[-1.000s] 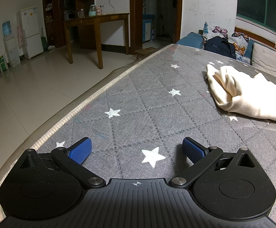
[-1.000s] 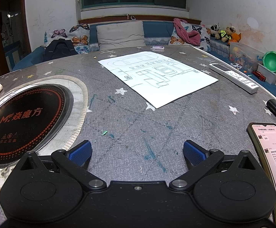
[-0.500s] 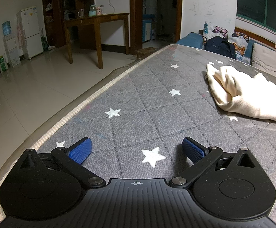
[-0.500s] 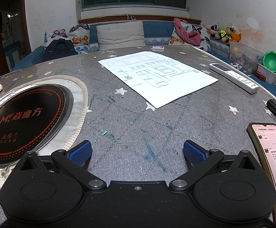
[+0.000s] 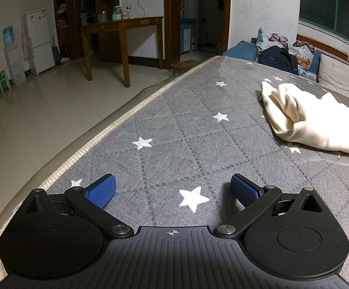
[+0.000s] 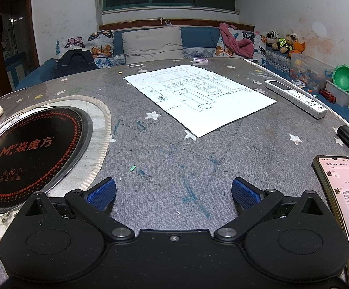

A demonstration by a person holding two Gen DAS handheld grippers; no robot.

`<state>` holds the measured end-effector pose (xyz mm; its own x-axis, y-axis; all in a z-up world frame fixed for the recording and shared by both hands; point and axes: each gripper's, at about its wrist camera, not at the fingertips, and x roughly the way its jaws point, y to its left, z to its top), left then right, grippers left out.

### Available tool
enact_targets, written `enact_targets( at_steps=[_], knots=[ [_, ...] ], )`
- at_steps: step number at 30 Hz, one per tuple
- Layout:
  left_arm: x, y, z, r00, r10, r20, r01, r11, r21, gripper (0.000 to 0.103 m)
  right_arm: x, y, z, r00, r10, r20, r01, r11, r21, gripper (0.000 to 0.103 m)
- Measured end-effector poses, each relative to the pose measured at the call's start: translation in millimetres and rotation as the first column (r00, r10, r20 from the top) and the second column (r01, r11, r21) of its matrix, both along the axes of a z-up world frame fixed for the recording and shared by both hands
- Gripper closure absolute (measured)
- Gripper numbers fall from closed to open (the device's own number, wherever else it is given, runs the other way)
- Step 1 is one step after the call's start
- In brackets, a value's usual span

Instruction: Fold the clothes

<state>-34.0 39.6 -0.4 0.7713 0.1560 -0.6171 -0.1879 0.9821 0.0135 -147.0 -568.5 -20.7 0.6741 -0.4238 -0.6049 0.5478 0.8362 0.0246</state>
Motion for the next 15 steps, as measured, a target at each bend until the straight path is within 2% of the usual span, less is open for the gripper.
enact_targets(
  at_steps=[15],
  knots=[
    [-0.1, -1.1, 0.0, 1.000, 0.000, 0.000, 0.000, 1.000, 0.000, 0.000, 0.0, 0.0, 0.0, 1.000, -0.001, 0.000, 0.001, 1.000, 0.001, 0.000]
  ],
)
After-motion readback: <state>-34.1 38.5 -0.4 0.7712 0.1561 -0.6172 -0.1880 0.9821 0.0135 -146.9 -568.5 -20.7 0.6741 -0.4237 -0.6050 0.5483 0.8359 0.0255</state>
